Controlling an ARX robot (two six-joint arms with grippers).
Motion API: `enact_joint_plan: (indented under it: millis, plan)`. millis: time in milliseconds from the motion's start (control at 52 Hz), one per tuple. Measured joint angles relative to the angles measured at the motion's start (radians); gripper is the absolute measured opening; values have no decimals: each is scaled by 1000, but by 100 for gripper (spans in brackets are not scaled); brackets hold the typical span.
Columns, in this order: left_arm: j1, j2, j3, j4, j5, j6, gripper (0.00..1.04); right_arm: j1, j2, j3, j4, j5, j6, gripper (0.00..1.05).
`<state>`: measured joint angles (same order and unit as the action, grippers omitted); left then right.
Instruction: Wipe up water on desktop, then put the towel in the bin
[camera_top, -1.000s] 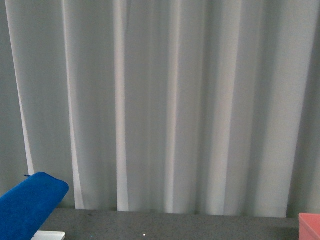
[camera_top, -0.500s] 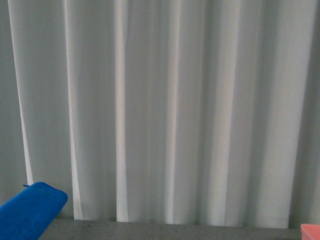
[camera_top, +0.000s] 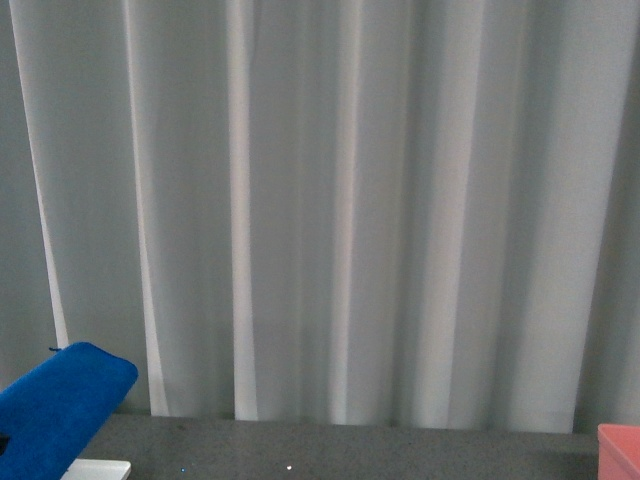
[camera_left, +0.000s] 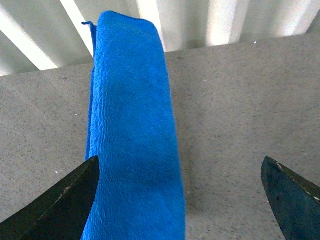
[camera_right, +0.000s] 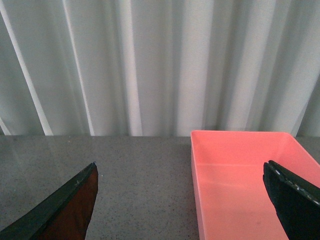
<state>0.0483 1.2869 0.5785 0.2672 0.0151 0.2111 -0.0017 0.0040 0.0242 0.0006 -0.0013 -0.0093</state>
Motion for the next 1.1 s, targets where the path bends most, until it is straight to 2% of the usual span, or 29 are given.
enact_joint_plan:
  millis: [192, 500, 750, 1096]
  plan:
    - [-8, 253, 229, -53, -34, 77, 98, 0, 0, 0, 0, 0, 0, 98]
    - [-4, 433, 417, -152, -61, 101, 98, 0, 0, 0, 0, 0, 0, 98]
    - [52, 530, 507, -141, -81, 92, 98, 0, 0, 0, 0, 0, 0, 98]
    - [60, 620, 517, -50, -122, 82, 98, 0, 0, 0, 0, 0, 0, 98]
